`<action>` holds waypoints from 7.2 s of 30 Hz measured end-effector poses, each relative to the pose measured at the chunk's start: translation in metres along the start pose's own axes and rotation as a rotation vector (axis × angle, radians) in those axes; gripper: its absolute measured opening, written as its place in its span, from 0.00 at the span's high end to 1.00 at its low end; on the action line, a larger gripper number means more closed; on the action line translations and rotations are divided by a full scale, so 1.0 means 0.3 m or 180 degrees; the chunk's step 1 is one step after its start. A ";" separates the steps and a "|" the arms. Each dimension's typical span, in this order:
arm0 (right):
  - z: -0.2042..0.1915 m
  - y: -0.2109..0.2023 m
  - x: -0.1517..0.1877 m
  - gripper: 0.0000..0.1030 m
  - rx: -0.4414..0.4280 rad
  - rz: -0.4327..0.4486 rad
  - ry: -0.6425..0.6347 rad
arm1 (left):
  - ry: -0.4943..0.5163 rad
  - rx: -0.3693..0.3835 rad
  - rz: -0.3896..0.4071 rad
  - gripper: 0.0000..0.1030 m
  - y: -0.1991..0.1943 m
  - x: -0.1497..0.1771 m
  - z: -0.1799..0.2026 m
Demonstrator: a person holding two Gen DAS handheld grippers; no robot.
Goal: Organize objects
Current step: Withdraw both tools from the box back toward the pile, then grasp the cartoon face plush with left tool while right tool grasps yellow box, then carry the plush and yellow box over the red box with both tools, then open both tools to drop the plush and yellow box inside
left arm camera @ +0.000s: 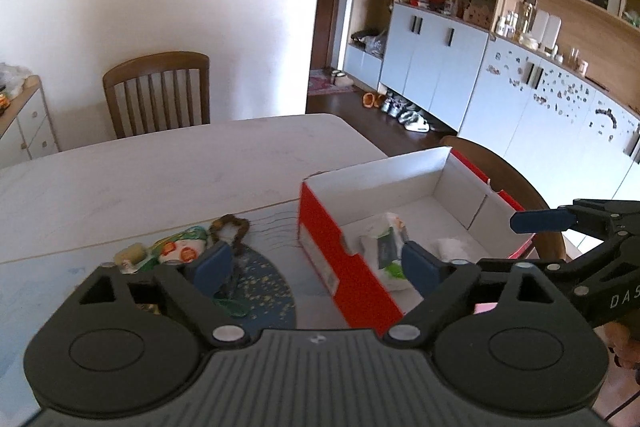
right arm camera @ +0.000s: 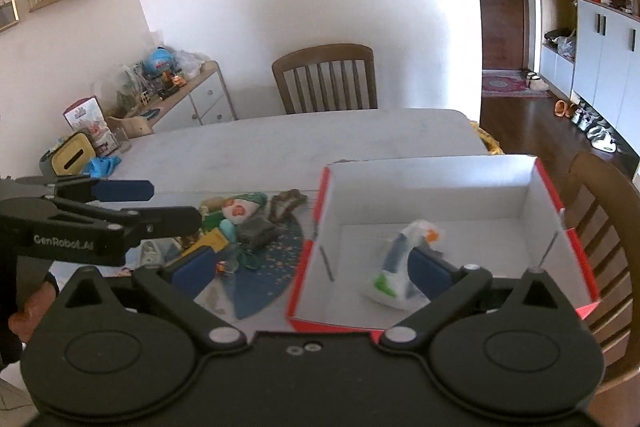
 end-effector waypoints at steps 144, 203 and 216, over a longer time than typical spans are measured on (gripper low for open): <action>-0.181 0.257 -0.064 0.73 0.0151 -0.0363 0.0777 | 0.0158 0.0048 -0.0346 0.51 -0.045 0.209 -0.380; 0.610 0.389 0.083 0.72 0.0484 -0.1084 0.0847 | 0.0640 0.0346 -0.1687 0.50 0.779 0.045 0.441; 0.611 0.362 0.075 0.67 0.0433 -0.1076 0.0919 | 0.0597 0.0300 -0.1627 0.40 0.742 0.060 0.439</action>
Point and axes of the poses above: each gripper's, at about its wrist camera, not at the fingertips, and y roughly the way its jaws point, z to its right, x to its underside, the point moved 5 cm from there along y, roughly the way its jaws point, and after that the axes turned 4 degrees about x, right-handed, at the moved point
